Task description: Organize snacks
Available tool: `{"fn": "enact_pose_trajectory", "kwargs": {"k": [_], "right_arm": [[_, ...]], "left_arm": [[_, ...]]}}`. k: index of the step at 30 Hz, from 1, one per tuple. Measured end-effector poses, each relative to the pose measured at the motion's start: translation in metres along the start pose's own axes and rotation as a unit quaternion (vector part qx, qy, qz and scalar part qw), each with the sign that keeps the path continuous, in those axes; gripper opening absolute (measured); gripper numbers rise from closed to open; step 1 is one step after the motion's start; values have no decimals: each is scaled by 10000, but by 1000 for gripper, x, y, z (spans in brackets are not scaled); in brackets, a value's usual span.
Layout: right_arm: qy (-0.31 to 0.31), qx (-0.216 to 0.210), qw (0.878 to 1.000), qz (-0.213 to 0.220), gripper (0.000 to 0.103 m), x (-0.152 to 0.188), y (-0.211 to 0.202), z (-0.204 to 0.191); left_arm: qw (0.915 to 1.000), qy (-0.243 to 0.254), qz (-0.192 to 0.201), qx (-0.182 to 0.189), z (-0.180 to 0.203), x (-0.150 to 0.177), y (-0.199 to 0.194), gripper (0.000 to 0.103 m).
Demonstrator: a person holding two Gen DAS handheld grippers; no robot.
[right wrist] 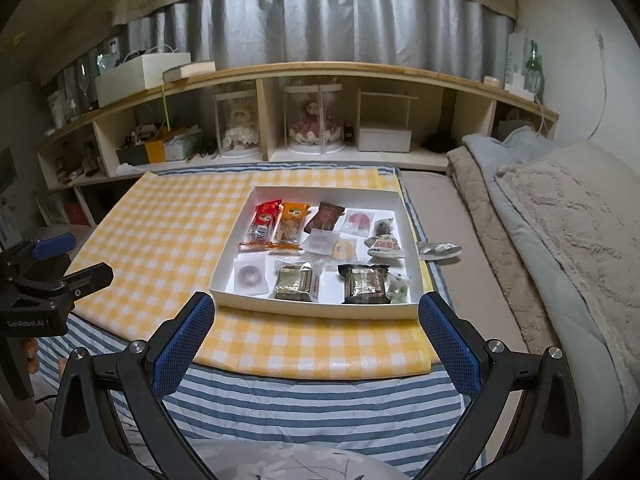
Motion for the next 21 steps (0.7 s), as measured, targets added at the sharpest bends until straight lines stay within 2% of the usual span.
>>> {"fn": "enact_pose_trajectory", "kwargs": {"k": [21], "right_arm": [[86, 236, 9994, 243, 103, 9, -4, 2]], "left_arm": [[9993, 170, 307, -99, 3, 9, -3, 103]]}}
Point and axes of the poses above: each gripper's, at about its wrist camera, not at the fingertips, and y roughly the way its jaws point, z to its right, x to its underside, the point moved 7 cm from there along y, roughly the way its jaws point, and after that the axes turned 6 degrees about x, right-handed, at the moved point
